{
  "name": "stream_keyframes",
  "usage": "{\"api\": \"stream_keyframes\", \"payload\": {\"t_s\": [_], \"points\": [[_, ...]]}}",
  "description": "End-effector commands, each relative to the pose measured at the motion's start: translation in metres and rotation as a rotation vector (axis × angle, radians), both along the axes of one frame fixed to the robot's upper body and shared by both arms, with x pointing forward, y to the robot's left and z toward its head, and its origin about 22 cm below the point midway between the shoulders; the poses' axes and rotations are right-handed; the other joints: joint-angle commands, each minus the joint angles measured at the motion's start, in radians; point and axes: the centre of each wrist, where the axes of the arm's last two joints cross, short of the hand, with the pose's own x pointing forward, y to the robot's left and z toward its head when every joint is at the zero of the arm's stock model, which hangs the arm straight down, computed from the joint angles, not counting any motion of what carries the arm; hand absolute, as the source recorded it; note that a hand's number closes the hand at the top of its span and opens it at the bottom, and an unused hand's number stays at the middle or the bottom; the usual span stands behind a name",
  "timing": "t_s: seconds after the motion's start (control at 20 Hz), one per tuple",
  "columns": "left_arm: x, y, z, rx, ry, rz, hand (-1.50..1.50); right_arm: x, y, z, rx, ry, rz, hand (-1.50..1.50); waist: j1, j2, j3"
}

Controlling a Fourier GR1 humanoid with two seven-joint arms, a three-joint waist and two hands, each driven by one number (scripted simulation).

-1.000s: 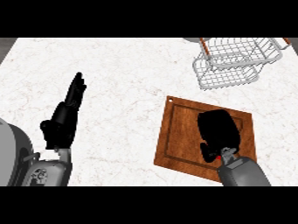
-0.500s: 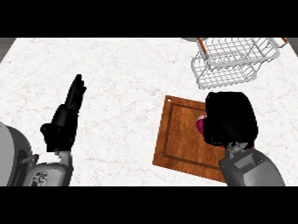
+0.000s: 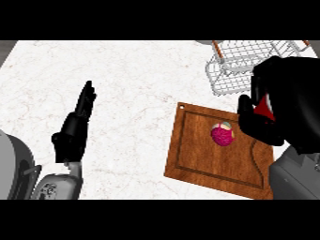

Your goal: Pick the can from the cutting board and place it in the tiered basket

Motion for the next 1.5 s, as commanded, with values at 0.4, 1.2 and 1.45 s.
{"api": "stream_keyframes", "payload": {"t_s": [0.4, 1.2, 1.45], "points": [[0.004, 0.002, 0.006, 0.015, -0.017, -0.015, 0.00, 0.047, -0.023, 0.076, 0.321, -0.009, -0.016, 1.50, 0.013, 0.003, 0.000], [0.014, -0.007, 0.014, 0.013, -0.030, -0.020, 0.00, 0.143, -0.070, 0.038, 0.143, -0.076, -0.093, 1.50, 0.012, 0.009, 0.001], [0.005, -0.007, 0.003, -0.009, -0.022, -0.028, 0.00, 0.164, -0.075, 0.013, 0.113, -0.043, -0.116, 1.50, 0.013, 0.007, 0.001]]}}
